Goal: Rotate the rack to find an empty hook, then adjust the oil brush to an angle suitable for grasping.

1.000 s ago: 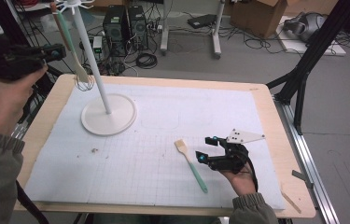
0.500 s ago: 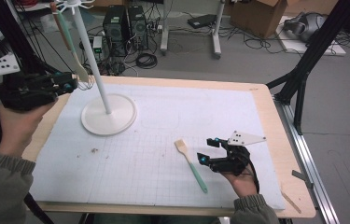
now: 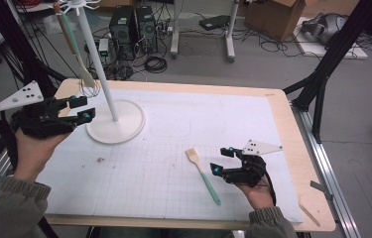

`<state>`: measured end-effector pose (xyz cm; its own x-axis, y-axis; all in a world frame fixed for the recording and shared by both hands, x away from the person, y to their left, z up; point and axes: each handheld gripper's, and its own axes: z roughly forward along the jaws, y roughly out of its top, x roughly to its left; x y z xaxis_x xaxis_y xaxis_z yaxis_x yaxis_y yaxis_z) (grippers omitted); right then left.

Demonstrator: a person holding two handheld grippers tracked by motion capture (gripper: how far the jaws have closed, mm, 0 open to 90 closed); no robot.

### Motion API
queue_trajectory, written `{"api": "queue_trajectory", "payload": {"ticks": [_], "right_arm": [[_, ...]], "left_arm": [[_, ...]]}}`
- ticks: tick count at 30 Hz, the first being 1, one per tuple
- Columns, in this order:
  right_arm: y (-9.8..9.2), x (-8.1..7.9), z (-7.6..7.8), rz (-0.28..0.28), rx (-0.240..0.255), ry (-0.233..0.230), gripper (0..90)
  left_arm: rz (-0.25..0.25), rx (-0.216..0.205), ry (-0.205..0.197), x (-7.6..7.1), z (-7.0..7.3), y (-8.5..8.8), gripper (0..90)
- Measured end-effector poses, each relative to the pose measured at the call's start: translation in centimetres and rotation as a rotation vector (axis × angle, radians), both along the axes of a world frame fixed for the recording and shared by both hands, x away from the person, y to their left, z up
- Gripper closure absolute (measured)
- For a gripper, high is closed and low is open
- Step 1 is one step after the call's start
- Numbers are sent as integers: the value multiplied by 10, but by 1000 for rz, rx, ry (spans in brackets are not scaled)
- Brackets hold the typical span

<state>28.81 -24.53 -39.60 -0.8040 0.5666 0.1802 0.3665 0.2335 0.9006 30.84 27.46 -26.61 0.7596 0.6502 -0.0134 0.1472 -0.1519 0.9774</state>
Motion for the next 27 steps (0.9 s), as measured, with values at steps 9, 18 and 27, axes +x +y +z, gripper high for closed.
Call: {"api": "queue_trajectory", "payload": {"ticks": [9, 18, 27], "right_arm": [[0, 0, 0, -1, 0, -4, 270], [1, 0, -2, -2, -7, 0, 270], [0, -2, -2, -10, -13, -2, 272]], "left_arm": [[-10, 10, 8, -3, -12, -5, 432], [-21, 39, 5, -9, -28, -12, 379], [-31, 35, 25, -18, -61, -20, 322]]}}
